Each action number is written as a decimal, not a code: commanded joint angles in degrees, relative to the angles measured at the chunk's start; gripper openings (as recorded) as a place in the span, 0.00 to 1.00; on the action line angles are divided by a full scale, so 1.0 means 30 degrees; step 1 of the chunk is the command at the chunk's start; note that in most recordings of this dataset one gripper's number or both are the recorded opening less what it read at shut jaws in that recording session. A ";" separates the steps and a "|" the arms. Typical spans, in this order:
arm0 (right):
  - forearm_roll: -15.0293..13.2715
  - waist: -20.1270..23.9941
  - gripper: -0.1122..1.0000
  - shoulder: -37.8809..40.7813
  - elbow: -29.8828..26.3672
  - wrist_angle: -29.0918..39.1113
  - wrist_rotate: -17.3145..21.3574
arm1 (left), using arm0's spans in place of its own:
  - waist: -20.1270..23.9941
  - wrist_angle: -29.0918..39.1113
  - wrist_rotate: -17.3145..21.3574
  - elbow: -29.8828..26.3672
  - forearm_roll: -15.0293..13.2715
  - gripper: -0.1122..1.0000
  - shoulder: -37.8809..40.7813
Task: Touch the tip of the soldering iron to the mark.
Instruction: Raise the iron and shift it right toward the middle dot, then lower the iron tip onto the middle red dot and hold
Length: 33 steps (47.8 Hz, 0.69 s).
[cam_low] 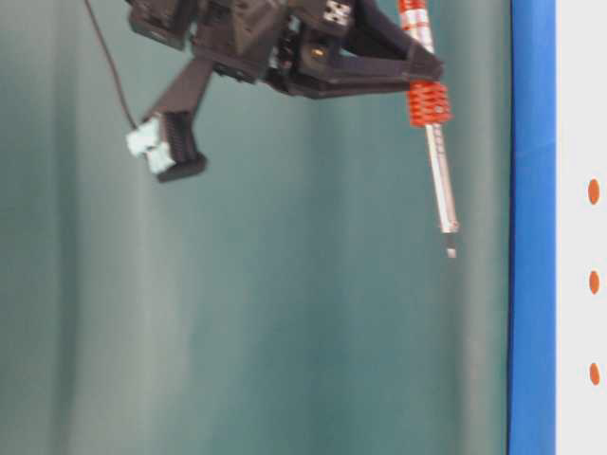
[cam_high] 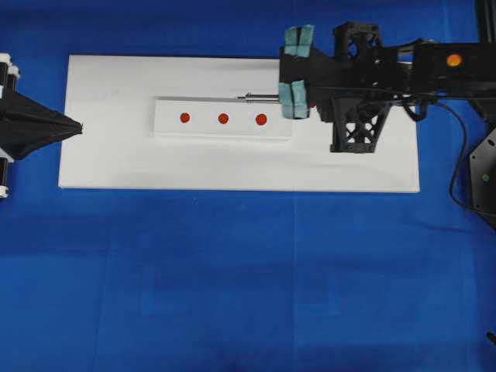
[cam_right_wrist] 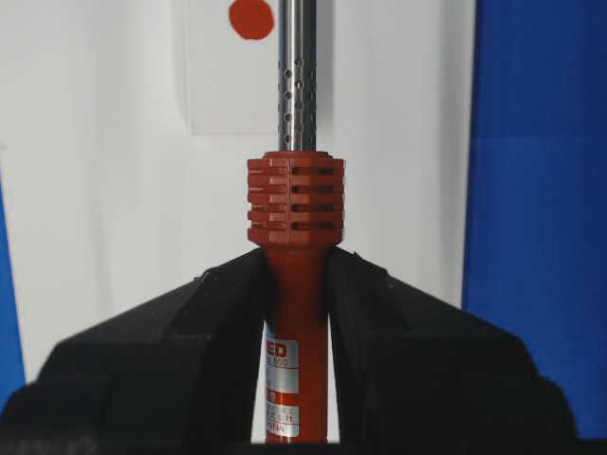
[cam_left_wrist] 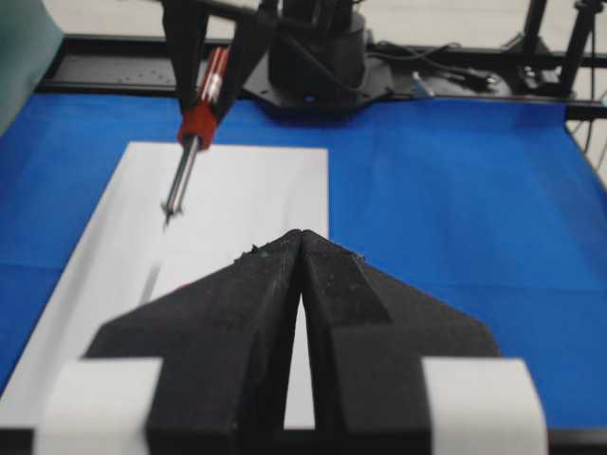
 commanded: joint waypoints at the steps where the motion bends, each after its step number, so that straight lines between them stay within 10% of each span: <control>1: 0.0000 0.0029 0.16 0.0234 -0.0176 -0.0410 0.0029 | 0.0029 -0.0117 0.0000 -0.0205 0.0029 0.10 0.0088; 33: -0.0088 -0.0205 0.16 0.3369 0.0264 -0.3193 -0.0029 | 0.0029 -0.0117 0.0000 -0.0205 0.0029 0.10 0.0059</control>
